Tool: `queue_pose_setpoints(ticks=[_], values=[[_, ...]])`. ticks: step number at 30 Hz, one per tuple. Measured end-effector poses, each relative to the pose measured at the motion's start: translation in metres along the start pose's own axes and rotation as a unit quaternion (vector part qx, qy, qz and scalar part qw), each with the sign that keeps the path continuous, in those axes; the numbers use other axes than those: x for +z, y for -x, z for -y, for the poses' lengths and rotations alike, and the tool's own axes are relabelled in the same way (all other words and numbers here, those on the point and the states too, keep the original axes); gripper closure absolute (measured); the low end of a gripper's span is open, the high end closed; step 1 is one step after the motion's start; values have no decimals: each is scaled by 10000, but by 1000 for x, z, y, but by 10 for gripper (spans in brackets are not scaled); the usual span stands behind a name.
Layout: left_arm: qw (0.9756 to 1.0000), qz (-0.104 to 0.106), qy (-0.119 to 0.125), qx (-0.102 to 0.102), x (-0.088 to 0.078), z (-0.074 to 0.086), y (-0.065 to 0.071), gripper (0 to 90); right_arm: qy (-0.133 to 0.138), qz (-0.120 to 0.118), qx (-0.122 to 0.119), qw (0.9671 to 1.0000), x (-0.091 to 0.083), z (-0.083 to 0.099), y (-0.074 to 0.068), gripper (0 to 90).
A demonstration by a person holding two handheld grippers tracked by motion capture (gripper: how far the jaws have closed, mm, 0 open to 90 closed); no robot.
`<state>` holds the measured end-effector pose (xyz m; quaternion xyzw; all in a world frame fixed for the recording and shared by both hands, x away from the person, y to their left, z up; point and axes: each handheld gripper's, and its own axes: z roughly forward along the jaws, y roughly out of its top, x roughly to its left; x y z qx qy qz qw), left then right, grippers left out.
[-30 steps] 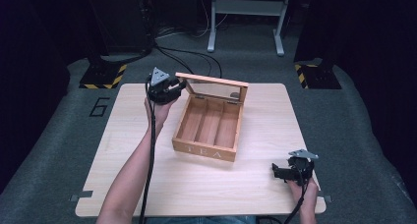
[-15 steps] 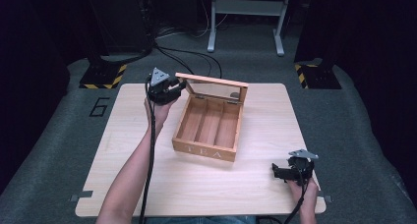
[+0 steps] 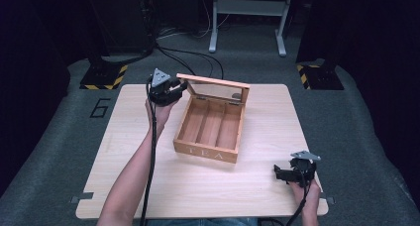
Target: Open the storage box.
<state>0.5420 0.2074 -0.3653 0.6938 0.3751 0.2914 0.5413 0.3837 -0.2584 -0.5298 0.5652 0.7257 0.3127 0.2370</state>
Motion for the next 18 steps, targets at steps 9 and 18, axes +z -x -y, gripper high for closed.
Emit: queue_pose_setpoints(ticks=[9,18], values=[[10000,12,-17,15,-2,2,1,635,-1,0,-2,10000,0,0,0,0],[9999,115,-29,11,-14,20,4,612,-1,3,-7,10000,0,0,0,0]])
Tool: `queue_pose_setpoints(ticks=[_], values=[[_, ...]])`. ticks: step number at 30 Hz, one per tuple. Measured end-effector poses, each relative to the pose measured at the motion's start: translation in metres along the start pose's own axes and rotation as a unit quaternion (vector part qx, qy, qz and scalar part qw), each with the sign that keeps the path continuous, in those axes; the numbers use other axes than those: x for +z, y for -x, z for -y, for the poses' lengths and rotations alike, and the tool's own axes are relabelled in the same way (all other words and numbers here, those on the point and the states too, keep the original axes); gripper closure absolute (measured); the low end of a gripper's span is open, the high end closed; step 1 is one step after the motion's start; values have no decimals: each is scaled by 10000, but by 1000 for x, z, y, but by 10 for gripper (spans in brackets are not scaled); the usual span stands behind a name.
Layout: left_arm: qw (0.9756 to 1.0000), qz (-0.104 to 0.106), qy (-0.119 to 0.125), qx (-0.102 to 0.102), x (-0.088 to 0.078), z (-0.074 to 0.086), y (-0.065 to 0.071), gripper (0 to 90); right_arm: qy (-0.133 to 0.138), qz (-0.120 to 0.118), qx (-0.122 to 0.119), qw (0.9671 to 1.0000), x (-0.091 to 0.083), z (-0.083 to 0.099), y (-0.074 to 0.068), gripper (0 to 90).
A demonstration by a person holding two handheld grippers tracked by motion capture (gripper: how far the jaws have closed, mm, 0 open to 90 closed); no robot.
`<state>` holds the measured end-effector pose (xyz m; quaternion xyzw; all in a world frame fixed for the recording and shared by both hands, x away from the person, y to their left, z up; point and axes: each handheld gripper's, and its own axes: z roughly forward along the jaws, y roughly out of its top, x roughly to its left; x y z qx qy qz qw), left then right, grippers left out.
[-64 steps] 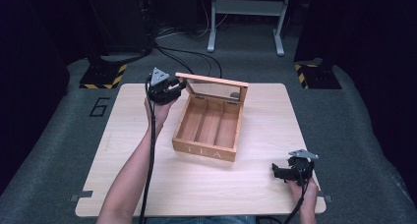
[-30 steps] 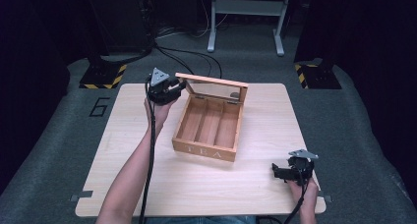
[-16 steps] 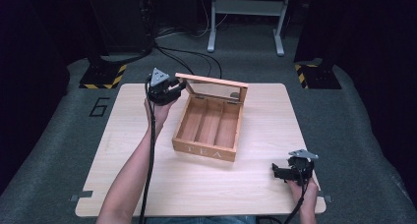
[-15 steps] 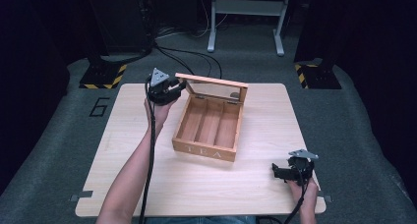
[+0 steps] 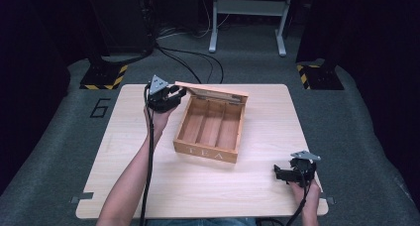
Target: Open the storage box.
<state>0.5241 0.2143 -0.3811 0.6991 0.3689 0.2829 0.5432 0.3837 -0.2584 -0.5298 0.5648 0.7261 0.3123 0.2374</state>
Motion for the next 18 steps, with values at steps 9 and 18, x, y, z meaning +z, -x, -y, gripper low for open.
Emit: queue_pose_setpoints(ticks=[9,18], values=[[10000,27,-63,44,-12,24,6,556,3,17,27,10000,0,0,-1,0],[9992,145,-350,145,-19,50,16,512,-2,5,-8,10000,0,0,0,0]])
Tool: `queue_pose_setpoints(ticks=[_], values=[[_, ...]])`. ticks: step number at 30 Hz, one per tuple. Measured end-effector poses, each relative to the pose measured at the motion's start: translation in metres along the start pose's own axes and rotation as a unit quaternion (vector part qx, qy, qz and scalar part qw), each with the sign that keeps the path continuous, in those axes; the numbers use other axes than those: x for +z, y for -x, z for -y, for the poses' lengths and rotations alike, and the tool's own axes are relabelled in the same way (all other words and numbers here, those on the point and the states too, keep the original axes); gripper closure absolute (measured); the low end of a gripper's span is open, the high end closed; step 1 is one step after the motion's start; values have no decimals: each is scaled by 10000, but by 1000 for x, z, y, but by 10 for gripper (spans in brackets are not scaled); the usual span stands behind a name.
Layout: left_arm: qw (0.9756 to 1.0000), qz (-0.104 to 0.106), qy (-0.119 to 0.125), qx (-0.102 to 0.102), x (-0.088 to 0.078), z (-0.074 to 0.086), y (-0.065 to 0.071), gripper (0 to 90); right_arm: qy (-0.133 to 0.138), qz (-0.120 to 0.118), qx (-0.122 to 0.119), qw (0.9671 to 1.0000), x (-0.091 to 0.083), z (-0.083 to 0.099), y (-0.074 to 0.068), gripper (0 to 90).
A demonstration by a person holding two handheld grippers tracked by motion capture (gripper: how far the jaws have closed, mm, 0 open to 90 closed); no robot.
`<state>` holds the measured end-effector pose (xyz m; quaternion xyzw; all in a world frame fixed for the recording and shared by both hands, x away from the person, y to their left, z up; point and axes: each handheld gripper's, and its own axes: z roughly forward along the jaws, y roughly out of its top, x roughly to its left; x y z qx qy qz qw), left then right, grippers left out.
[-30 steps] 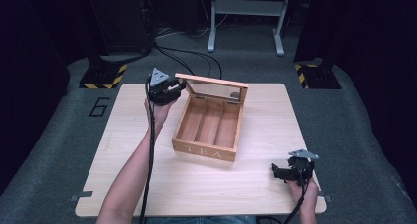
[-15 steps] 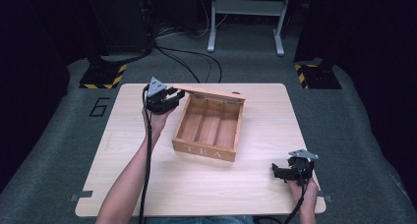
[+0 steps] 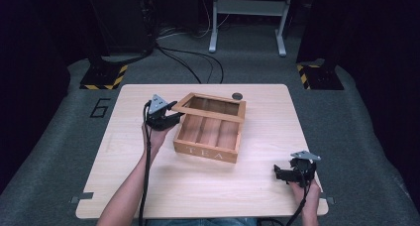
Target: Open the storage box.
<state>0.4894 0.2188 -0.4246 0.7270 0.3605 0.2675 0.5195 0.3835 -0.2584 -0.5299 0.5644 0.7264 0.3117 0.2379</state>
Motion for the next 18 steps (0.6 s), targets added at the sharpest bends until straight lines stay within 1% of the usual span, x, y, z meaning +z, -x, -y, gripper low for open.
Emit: queue_pose_setpoints(ticks=[1,2,3,4,5,6,7,9,10,11,12,13,14,17,18], values=[[10000,-12,-21,14,-1,5,2,512,0,3,-1,10000,0,0,0,0],[10000,-12,-21,14,-1,5,2,512,-2,0,-8,10000,0,0,0,0],[9999,69,-94,-82,-3,13,2,512,-2,1,-7,10000,0,0,0,0],[9999,91,-97,-85,-4,17,2,512,1,4,2,10000,0,0,0,0],[9999,91,-97,-85,-4,17,2,513,1,4,2,10000,0,0,0,0],[9998,102,-148,-69,-5,20,3,513,3,3,7,10000,0,0,0,0],[9996,157,-232,-90,-6,26,3,513,-2,5,-6,10000,0,0,0,0],[9995,173,-240,-96,-6,29,3,513,-2,8,-36,10000,0,0,0,0],[9993,205,-314,-63,-7,32,3,511,-9,-7,-28,10000,0,0,0,0],[9993,205,-314,-63,-7,32,3,505,-11,-1,-27,10000,0,0,0,0],[9989,287,-372,-72,-9,34,2,499,-12,9,-35,10000,0,0,0,0],[9988,293,-375,-117,-9,36,2,487,-23,10,-39,10000,0,0,0,0],[9988,293,-375,-117,-9,36,2,475,-23,10,-39,10000,0,0,0,0],[9976,398,-564,-66,-12,43,0,449,-10,-2,-26,10000,0,0,0,0],[9976,398,-564,-66,-12,43,0,441,-10,-2,-26,10000,0,0,0,0]])
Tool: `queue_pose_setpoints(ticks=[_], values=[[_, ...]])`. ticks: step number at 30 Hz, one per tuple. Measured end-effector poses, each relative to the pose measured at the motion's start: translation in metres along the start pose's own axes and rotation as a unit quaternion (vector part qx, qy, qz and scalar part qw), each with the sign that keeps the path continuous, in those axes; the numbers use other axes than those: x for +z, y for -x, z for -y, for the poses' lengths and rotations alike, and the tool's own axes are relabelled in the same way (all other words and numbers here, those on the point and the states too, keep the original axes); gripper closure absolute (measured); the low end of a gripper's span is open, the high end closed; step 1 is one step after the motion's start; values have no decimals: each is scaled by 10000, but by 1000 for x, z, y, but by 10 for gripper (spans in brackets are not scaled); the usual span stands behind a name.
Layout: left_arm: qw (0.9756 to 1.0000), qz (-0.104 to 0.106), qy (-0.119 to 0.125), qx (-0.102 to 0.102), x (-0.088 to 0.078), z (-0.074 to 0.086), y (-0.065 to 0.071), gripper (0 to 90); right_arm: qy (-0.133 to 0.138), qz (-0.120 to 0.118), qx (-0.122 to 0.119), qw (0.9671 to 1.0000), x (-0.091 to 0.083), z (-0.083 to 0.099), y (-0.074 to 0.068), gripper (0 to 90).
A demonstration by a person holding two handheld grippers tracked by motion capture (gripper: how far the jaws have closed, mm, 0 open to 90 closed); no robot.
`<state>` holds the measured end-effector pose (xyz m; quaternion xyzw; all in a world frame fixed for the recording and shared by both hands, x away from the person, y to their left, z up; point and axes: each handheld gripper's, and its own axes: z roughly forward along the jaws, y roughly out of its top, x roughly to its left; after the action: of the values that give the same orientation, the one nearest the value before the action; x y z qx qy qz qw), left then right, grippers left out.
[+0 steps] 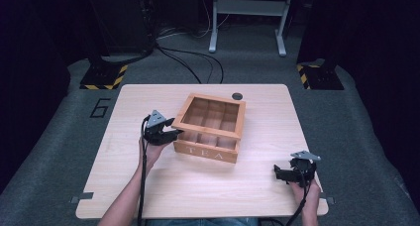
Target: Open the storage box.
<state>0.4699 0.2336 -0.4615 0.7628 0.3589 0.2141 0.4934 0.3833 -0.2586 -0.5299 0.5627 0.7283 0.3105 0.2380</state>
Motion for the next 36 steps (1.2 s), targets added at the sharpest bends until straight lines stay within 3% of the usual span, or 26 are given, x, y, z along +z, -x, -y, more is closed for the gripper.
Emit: queue_pose_setpoints(ticks=[3,8,11,20,25,26,29,32,33,35,36], values=[[9998,95,-105,-107,1,9,0,417,5,6,17,10000,0,0,0,0],[9997,192,-81,-108,-3,13,1,389,10,5,29,10000,0,0,0,0],[9993,290,-201,-122,-5,21,1,371,10,7,30,10000,0,0,0,0],[9986,386,-92,-336,-10,34,-2,248,13,16,33,10000,0,0,0,0],[9988,244,-287,-321,-9,46,3,177,13,14,35,10000,0,0,0,0],[9986,239,-237,-415,-12,50,3,157,14,14,37,10000,0,0,0,0],[9985,157,-291,-434,-16,52,4,142,16,16,37,10000,0,0,0,0],[9980,27,-457,-432,-26,59,6,97,16,15,38,10000,0,0,0,0],[9960,-48,-790,-424,-33,66,7,71,15,14,38,10000,0,0,0,0],[9933,-83,-1038,-510,-38,76,10,35,14,14,42,10000,0,0,0,0],[9933,-83,-1038,-510,-38,76,10,25,14,14,42,10000,0,0,0,0]])
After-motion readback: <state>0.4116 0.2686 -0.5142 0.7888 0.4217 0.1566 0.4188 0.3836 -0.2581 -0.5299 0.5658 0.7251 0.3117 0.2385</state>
